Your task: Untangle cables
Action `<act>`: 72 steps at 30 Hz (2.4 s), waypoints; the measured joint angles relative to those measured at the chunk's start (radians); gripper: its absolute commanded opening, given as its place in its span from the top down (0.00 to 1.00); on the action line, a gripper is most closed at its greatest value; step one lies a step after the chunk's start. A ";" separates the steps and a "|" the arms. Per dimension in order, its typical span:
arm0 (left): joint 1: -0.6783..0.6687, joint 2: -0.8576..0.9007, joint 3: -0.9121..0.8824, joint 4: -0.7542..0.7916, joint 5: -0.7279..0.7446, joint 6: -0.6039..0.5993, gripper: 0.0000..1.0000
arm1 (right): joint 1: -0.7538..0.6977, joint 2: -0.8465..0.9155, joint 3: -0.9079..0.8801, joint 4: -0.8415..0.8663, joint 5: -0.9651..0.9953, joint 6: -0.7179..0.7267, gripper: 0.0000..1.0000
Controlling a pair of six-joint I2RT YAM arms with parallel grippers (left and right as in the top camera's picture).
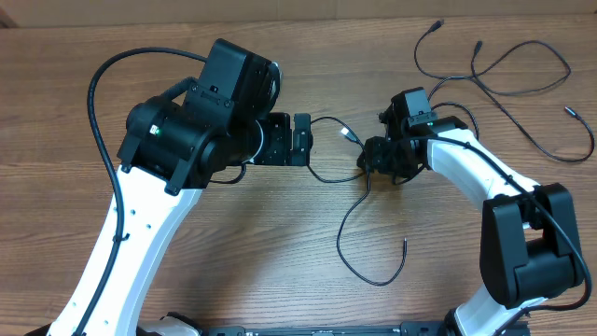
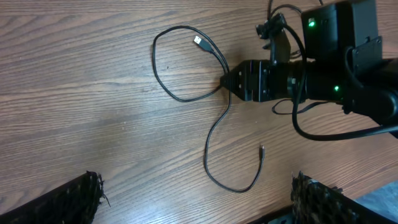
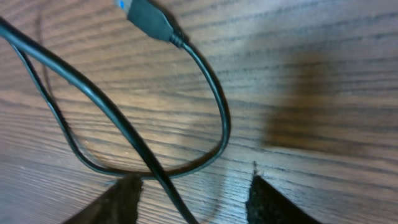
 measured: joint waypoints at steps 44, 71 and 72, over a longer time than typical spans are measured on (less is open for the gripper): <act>0.000 0.000 0.000 0.000 0.000 0.000 0.00 | -0.141 -0.536 0.301 -0.309 0.065 0.182 0.96; 0.000 0.000 0.000 0.000 0.000 0.000 0.00 | -0.659 -0.645 0.400 -0.595 0.433 0.348 0.96; 0.000 0.000 0.000 0.000 0.000 0.000 0.00 | -0.681 -0.627 0.400 -0.604 0.440 0.352 0.96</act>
